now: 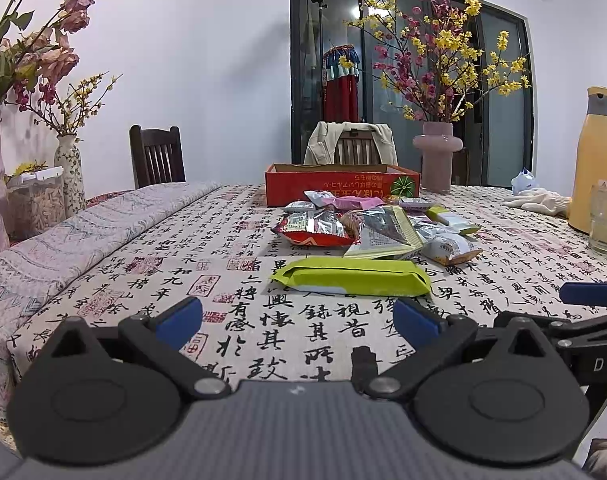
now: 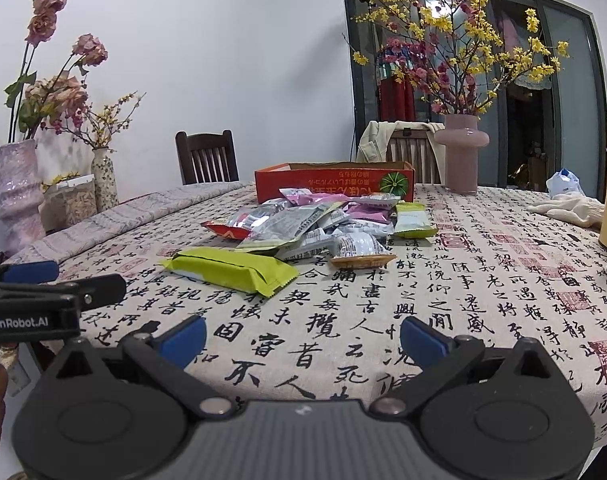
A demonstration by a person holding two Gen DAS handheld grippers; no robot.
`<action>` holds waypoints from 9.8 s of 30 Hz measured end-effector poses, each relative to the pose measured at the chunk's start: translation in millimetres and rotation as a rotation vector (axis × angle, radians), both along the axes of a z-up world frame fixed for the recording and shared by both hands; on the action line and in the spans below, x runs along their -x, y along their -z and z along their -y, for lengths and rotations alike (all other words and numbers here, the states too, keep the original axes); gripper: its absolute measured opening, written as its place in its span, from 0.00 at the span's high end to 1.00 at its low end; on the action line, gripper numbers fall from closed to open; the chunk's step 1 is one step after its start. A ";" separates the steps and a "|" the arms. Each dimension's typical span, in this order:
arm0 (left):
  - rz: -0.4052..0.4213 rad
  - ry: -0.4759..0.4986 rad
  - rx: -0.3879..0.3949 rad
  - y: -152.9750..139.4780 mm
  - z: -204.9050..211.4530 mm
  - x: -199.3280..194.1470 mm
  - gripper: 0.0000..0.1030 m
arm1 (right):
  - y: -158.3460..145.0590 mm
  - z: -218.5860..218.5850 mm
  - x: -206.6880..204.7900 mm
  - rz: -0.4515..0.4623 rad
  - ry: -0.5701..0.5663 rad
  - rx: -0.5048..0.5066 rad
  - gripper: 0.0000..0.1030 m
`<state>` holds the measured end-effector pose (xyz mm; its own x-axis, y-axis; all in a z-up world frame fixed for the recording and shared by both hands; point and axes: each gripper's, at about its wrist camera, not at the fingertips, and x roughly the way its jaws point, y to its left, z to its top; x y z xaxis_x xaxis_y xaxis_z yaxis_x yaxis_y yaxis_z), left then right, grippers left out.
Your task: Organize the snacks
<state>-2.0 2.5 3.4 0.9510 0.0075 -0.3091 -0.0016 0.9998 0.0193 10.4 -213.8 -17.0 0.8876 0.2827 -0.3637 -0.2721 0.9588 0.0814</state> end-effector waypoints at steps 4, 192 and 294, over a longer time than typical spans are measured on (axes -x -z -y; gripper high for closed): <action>-0.003 -0.001 0.002 0.7 0.0 -0.3 0.00 | -0.2 0.3 -0.4 0.001 0.006 0.001 0.00; -0.395 0.058 0.099 -138.6 -55.1 -573.8 0.30 | -123.4 11.2 -617.5 -0.309 0.098 0.205 0.14; -0.332 0.375 0.247 -58.1 17.8 -287.9 0.67 | -61.4 47.4 -330.1 -0.216 0.016 -0.001 0.14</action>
